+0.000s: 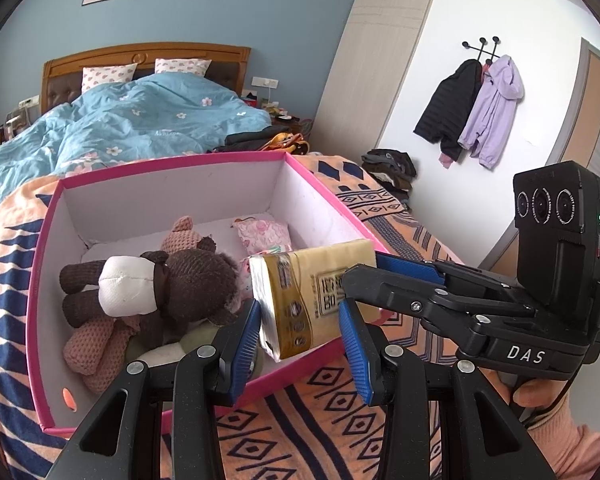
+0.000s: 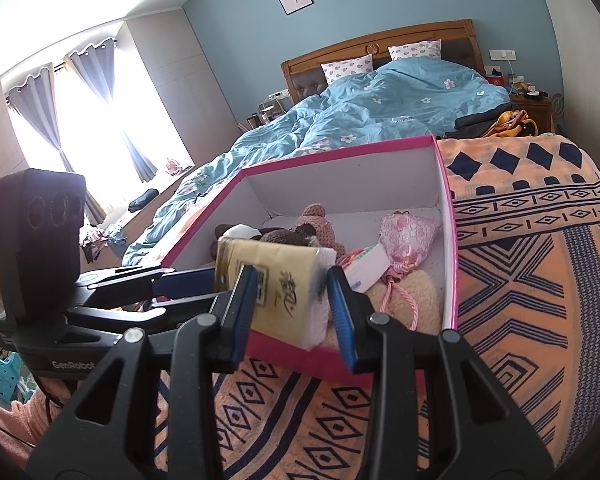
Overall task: Organize objects
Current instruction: 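Move the held tissue packet with both grippers over the box opening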
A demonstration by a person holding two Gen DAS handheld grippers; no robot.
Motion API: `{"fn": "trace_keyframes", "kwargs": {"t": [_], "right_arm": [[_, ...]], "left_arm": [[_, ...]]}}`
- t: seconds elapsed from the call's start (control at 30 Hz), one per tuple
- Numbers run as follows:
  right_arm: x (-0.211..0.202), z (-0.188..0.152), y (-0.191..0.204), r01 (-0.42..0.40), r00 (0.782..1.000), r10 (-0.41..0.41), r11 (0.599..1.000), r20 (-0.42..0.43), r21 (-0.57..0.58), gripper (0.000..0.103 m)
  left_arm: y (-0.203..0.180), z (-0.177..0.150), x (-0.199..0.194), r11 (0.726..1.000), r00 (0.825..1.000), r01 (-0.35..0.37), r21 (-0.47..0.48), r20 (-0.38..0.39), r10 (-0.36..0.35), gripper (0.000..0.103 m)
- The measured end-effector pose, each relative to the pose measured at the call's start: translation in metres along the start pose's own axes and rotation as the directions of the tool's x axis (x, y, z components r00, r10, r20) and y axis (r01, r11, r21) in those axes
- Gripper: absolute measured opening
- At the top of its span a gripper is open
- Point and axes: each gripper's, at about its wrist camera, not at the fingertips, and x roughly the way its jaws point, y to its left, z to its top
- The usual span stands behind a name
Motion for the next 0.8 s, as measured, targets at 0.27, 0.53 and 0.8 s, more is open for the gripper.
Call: {"fn": "trace_keyframes", "kwargs": {"t": [0.27, 0.53, 0.8], "right_arm": [[0.005, 0.0, -0.003, 0.004, 1.0, -0.004, 1.0, -0.007, 0.006, 0.039], [0.012, -0.001, -0.005, 0.01, 1.0, -0.01, 1.0, -0.024, 0.01, 0.039], [0.015, -0.003, -0.006, 0.011, 0.999, -0.011, 1.0, -0.033, 0.015, 0.039]], "left_arm": [[0.004, 0.001, 0.009, 1.0, 1.0, -0.002, -0.013, -0.019, 0.002, 0.04], [0.006, 0.0, 0.014, 1.0, 0.999, -0.009, -0.023, -0.035, 0.009, 0.04], [0.005, -0.003, 0.017, 1.0, 0.999, -0.015, -0.027, -0.043, 0.013, 0.04]]}}
